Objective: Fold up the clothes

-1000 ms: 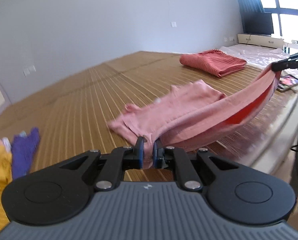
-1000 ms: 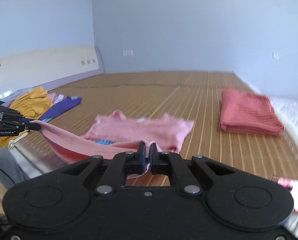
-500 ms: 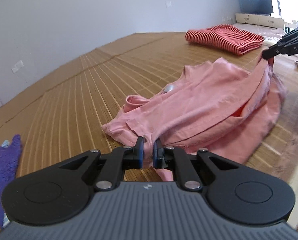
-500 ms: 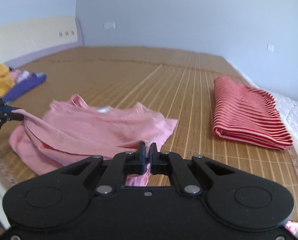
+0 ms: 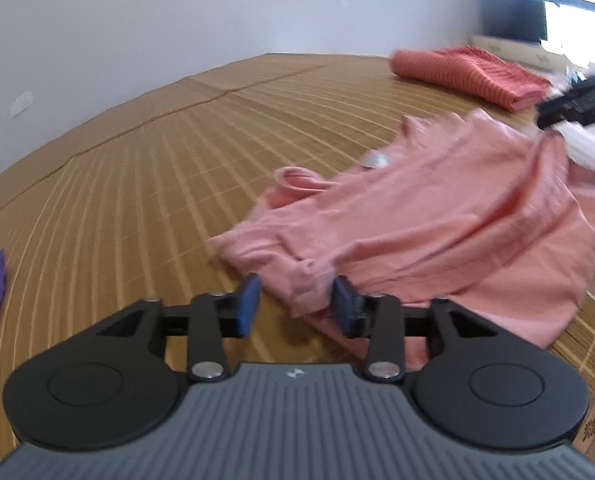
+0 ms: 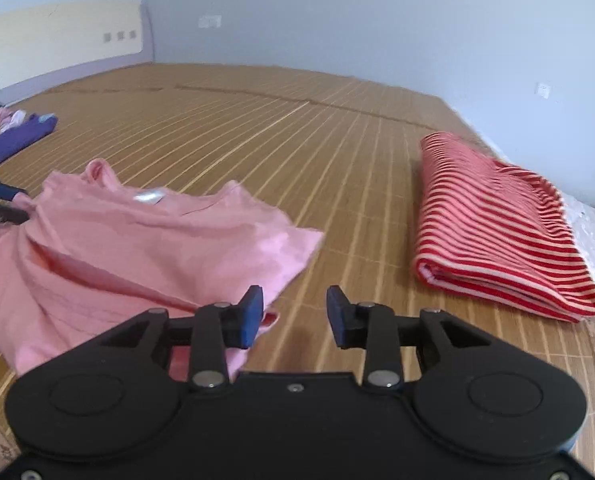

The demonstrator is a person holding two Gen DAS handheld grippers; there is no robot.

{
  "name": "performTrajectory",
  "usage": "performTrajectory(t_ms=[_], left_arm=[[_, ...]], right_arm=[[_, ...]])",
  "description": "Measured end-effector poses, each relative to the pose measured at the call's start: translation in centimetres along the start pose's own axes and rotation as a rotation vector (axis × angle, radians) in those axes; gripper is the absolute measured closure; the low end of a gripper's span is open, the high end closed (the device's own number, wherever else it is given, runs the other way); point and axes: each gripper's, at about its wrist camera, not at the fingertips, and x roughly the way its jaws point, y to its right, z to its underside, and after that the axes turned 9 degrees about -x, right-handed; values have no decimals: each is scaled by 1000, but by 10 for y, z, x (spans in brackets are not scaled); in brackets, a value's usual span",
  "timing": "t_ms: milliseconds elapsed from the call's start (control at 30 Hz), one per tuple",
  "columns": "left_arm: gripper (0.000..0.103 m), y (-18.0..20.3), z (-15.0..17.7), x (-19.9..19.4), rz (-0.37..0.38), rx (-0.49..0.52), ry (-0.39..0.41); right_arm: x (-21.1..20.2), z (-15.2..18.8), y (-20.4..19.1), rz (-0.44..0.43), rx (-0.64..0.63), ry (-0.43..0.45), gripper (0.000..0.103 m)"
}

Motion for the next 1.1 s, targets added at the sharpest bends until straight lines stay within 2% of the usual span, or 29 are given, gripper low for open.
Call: performTrajectory(t_ms=[100, 233, 333, 400, 600, 800, 1000, 1100], left_arm=[[53, -11, -1, -6, -52, -38, 38], [53, -4, -12, -4, -160, 9, 24], [52, 19, -23, -9, -150, 129, 59], [47, 25, -22, -4, -140, 135, 43], [47, 41, -21, 12, -108, 152, -5], [47, 57, -19, 29, -77, 170, -53], [47, 69, -15, 27, -105, 188, -61], [47, 72, -8, 14, -114, 158, -55]], right_arm=[[-6, -1, 2, 23, 15, 45, 64], [-1, -16, 2, 32, 26, 76, 60], [4, -30, 0, -77, 68, 116, 60], [13, -38, -9, -134, 33, 101, 54], [52, -40, -42, -248, -41, -24, 55], [53, -30, -63, -259, -173, -78, 54], [41, -20, -67, -296, -163, -96, 52], [26, -11, -70, -331, -138, -108, 44]])
